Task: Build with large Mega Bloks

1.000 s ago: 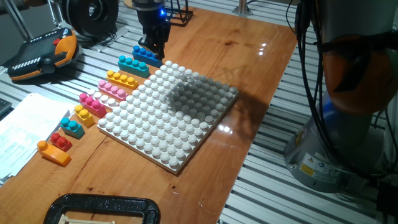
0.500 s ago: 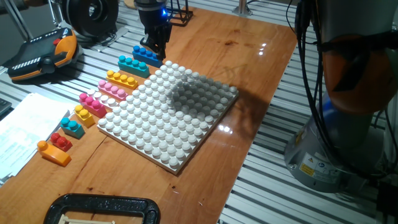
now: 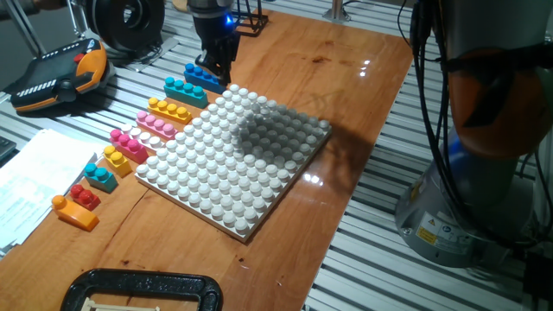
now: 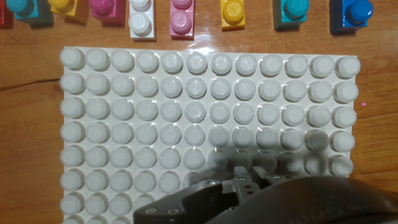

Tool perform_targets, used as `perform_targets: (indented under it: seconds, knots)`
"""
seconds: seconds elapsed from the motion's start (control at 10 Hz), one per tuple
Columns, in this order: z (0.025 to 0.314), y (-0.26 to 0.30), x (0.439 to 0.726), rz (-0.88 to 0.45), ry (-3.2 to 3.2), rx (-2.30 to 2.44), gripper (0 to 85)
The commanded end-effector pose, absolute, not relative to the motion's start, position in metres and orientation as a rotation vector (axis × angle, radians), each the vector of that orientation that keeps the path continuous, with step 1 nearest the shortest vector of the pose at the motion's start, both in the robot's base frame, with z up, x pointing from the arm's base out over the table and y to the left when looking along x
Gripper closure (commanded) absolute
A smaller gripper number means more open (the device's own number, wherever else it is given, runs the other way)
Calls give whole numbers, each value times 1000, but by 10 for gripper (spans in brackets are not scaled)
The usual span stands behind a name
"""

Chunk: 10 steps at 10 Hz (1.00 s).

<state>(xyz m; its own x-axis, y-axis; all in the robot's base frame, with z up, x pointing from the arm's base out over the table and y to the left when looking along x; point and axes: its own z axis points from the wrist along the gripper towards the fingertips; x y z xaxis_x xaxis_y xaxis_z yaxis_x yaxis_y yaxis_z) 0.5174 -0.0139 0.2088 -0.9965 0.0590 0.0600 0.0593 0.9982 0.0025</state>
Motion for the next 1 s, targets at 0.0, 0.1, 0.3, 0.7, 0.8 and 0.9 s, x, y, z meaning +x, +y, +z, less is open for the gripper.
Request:
perform_targets:
  seconds: [0.0,0.1,0.3,0.7,0.8,0.9]
  knots:
    - [207,-15,517,-6,-3081,-93,680]
    - [205,-15,516,-6,-3081,-96,680]
    - [200,-17,515,-11,-3085,-96,680]
    - [194,-21,514,-23,-3083,-112,680]
    - [192,-22,514,-23,-3082,-114,680]
    - [190,-23,513,-20,-3085,-119,680]
